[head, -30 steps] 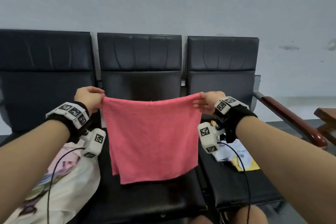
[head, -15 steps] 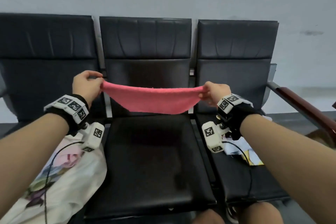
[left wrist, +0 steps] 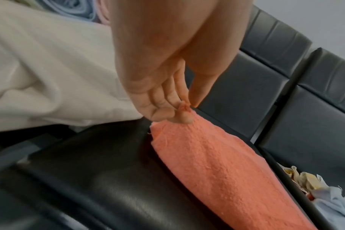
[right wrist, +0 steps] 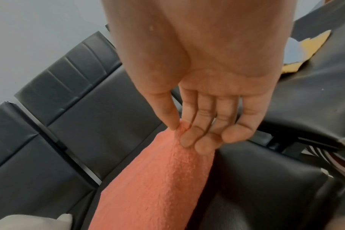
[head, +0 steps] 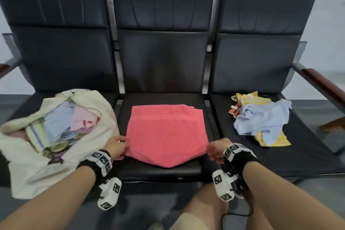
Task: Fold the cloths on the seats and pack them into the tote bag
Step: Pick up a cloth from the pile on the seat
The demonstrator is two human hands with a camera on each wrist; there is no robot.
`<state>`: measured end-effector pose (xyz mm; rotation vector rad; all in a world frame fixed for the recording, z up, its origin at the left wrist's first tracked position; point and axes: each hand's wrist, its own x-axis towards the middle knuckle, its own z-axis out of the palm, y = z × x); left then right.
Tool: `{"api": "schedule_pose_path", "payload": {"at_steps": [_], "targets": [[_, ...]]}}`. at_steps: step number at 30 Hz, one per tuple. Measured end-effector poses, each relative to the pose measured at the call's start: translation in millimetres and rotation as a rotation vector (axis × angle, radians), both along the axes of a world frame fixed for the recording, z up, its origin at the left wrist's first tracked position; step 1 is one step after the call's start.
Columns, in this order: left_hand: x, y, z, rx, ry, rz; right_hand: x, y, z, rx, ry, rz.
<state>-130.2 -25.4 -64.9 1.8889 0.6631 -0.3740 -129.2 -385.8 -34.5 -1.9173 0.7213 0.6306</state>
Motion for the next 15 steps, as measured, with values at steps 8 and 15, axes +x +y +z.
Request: {"api": "schedule_pose_path", "payload": {"at_steps": [8,15], "targets": [[-11,-10,29,-0.036,-0.057,0.065,-2,-8,15,0.099,-0.038,-0.019],[-23,-20,40,-0.016,-0.022,0.068,-14,-9,12,0.11,-0.026,0.025]]}}
